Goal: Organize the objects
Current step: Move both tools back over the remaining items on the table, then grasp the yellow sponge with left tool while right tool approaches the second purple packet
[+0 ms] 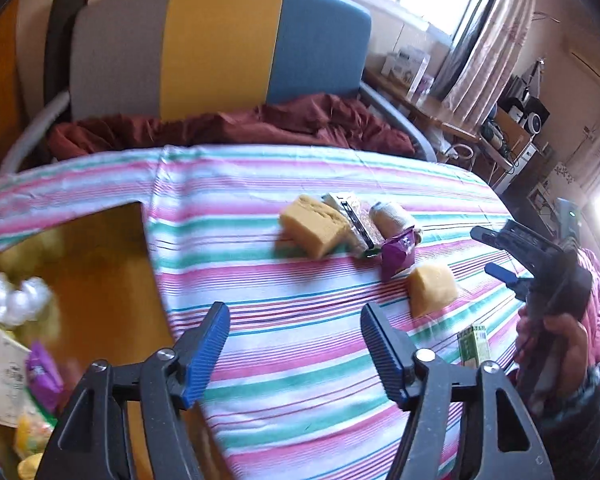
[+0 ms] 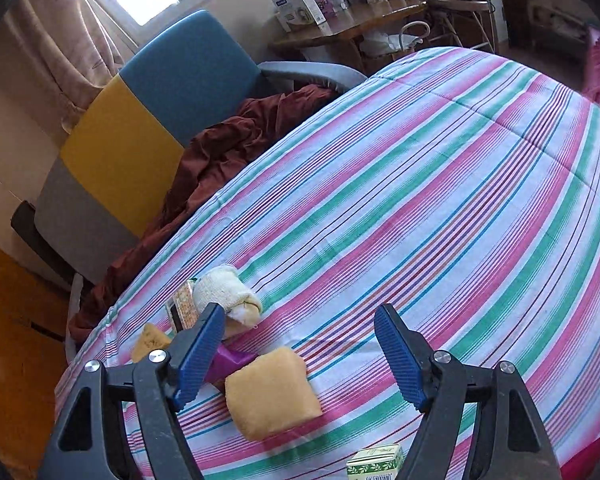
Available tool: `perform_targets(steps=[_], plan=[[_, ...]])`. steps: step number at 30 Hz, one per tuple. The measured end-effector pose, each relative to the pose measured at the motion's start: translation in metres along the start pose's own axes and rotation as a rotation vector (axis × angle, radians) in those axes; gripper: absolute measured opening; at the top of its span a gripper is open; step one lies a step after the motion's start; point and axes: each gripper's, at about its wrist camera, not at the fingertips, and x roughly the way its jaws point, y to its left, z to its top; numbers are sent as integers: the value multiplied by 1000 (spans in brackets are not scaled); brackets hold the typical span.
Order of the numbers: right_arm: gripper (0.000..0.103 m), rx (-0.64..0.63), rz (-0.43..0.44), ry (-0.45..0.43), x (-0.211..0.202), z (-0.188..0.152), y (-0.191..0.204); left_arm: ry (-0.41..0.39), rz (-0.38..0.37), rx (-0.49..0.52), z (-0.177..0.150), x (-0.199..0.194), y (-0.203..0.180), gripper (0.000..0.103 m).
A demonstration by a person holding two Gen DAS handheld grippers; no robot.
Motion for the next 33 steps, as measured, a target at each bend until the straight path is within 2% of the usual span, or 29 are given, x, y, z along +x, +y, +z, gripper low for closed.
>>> perform_targets(steps=[4, 7, 13, 16, 20, 24, 26, 28, 29, 30, 33], plan=[[80, 3, 22, 30, 5, -4, 0, 85, -13, -84, 16, 44, -1, 78], [82, -1, 35, 37, 6, -6, 0, 118, -6, -149, 27, 73, 3, 82], [82, 65, 68, 27, 1, -2, -12, 126, 21, -228, 54, 113, 4, 85], [83, 93, 85, 37, 1, -1, -16, 118, 32, -235, 68, 129, -1, 88], [83, 84, 98, 51, 3, -2, -12, 117, 42, -256, 83, 145, -1, 88], [84, 71, 101, 67, 7, -3, -8, 153, 46, -273, 87, 167, -3, 89], [84, 69, 100, 68, 8, -3, -8, 136, 51, -277, 85, 171, -2, 86], [84, 66, 92, 65, 9, -3, -9, 114, 90, -232, 80, 169, -8, 79], [84, 68, 91, 64, 9, -3, -10, 105, 92, -199, 78, 168, -11, 70], [84, 70, 91, 64, 9, -2, -10, 100, 66, -171, 75, 166, -12, 62], [84, 74, 84, 52, 7, -1, -12, 106, 44, -134, 67, 156, -13, 55]])
